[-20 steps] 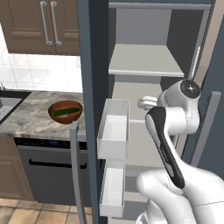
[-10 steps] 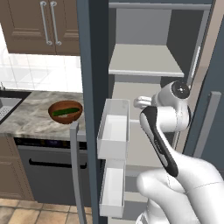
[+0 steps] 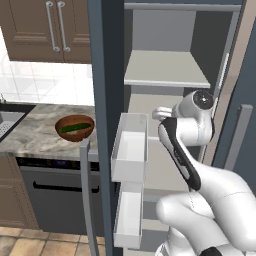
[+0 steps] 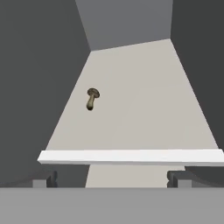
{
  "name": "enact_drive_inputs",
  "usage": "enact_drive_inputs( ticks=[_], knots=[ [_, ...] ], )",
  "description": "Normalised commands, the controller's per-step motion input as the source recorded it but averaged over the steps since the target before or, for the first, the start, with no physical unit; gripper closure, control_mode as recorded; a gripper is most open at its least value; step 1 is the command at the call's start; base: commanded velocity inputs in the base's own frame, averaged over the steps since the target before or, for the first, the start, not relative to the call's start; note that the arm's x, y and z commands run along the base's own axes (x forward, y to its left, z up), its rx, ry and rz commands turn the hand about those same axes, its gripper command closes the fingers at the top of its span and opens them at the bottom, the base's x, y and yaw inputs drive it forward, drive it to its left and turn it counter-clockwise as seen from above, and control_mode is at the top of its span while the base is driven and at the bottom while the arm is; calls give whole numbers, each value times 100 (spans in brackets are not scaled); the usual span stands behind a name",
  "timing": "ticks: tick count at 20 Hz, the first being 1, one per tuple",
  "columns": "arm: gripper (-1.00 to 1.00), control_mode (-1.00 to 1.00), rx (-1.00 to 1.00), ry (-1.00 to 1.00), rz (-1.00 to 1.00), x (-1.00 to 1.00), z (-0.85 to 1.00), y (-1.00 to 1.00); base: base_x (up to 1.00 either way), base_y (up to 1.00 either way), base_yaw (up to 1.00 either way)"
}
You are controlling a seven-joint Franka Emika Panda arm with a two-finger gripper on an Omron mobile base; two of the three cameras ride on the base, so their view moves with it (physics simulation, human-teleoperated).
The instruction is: Take the garlic, mushroom, and cucumber from the freezer and place them in the bowl on the counter.
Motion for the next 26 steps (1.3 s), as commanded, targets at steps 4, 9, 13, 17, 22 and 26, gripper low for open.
enact_drive_inputs(
  ticks=[4,9,13,17,22,26],
  knots=[
    [-100,-100,0,0,0,14,-2,-8,0,0,0],
    [-100,-100,0,0,0,16,-14,0,0,0,0],
    [-100,-100,0,0,0,19,-18,0,0,0,0],
    [-100,-100,0,0,0,18,-6,0,0,0,0],
    [-100,-100,0,0,2,14,-3,0,0,0,0],
    [-100,-100,0,0,3,7,-6,5,0,0,0]
  ],
)
